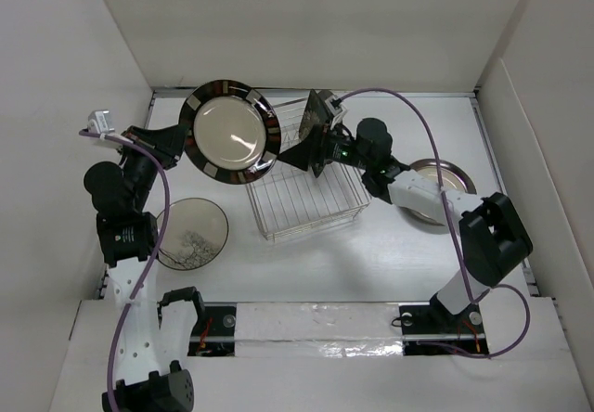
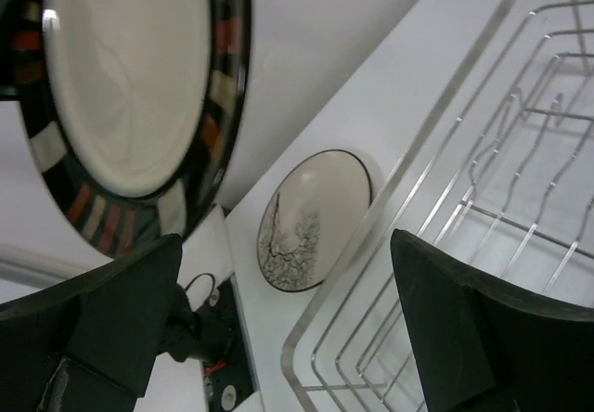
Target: Load the plates into the dish rack
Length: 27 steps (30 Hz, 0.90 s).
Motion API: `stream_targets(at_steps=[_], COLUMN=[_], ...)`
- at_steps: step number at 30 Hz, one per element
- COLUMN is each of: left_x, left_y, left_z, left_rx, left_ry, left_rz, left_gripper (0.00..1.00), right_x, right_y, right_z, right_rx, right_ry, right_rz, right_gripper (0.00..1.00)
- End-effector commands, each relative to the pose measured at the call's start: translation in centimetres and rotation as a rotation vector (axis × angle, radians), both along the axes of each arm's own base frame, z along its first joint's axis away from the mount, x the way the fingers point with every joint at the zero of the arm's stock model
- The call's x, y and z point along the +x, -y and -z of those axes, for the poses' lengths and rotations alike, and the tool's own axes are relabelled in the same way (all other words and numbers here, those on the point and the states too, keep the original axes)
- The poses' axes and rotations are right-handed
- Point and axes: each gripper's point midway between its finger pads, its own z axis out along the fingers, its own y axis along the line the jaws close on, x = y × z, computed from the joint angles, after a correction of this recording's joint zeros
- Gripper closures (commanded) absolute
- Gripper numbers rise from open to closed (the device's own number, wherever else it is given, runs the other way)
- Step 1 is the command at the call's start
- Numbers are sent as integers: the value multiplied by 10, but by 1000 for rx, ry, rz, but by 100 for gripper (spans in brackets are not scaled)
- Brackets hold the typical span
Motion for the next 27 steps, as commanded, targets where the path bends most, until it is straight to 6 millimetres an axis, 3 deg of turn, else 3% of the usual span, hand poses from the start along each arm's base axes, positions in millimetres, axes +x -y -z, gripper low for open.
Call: stream_targets(at_steps=[1, 5, 10, 15, 18, 19, 20, 21, 24, 27], left_x=[-27, -32, -37, -38, -37, -35, -33, -29, -24, -18], left_y=[18, 22, 30, 34, 37, 39, 39, 40, 44, 43], left_z=[-60, -60, -59, -54, -41, -31, -25, -12, 6, 28], left_rx=[-17, -29, -25, -20, -25, -26, -32, -38, -45, -25], left_ry=[226, 241, 245, 233, 213, 196, 183, 160, 124, 93], left_rz=[80, 107, 145, 173, 195, 211, 216, 231, 267, 263], left_gripper=[100, 100, 100, 100, 100, 100, 100, 100, 100, 82], right_x=[-25, -26, -20, -14, -16, -18, -20, -18, -21, -16], right_y=[-2, 3, -8, -19, -22, -21, -20, -19, -12, 3], right_z=[-59, -51, -42, -54, -58, -61, -61, -62, -67, -80], right_rx=[144, 155, 165, 198, 242, 259, 266, 272, 280, 250], right_ry=[186, 182, 148, 164, 157, 149, 148, 152, 159, 177], right_rz=[-102, -104, -142, -166, -196, -203, -203, -187, -152, -60], right_gripper=[1, 1, 3, 11, 41, 64, 76, 96, 100, 100])
